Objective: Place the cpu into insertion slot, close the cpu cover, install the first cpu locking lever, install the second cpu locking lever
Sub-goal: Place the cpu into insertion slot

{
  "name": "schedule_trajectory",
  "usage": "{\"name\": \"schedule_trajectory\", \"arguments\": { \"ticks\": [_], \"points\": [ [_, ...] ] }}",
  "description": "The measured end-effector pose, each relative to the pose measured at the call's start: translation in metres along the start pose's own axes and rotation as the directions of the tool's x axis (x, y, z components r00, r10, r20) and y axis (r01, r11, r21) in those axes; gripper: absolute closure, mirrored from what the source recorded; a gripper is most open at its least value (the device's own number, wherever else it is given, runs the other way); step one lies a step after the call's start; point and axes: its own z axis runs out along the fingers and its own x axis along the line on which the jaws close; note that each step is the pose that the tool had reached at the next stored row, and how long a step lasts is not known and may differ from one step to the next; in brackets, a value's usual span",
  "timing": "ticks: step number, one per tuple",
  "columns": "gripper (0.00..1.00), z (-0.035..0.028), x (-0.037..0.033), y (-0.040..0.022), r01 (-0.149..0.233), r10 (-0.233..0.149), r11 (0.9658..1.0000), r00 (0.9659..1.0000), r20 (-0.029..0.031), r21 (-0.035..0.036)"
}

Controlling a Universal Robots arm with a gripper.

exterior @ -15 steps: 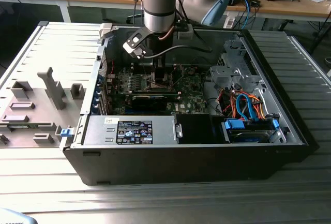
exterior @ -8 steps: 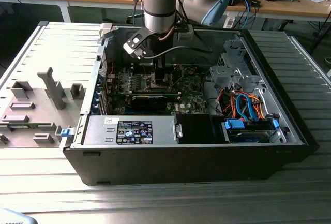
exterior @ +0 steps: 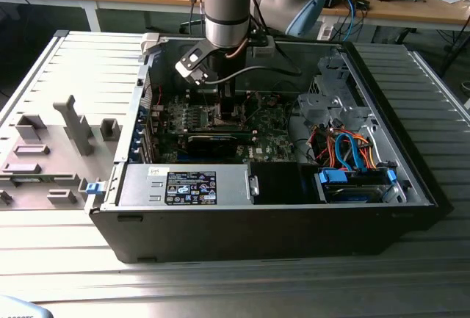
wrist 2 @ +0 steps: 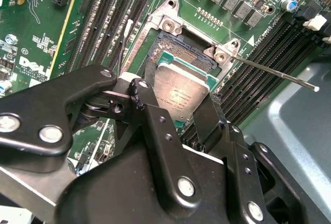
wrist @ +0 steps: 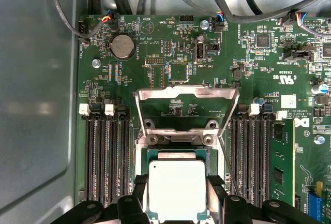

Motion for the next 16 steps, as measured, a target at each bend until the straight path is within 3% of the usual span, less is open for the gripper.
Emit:
{"name": "schedule_trajectory", "arguments": {
  "ticks": [16],
  "points": [
    [0.46,0.0035,0.0000,0.0002,0.000,0.000,1.0000,1.0000,0.0001,0.0001]
  ]
}}
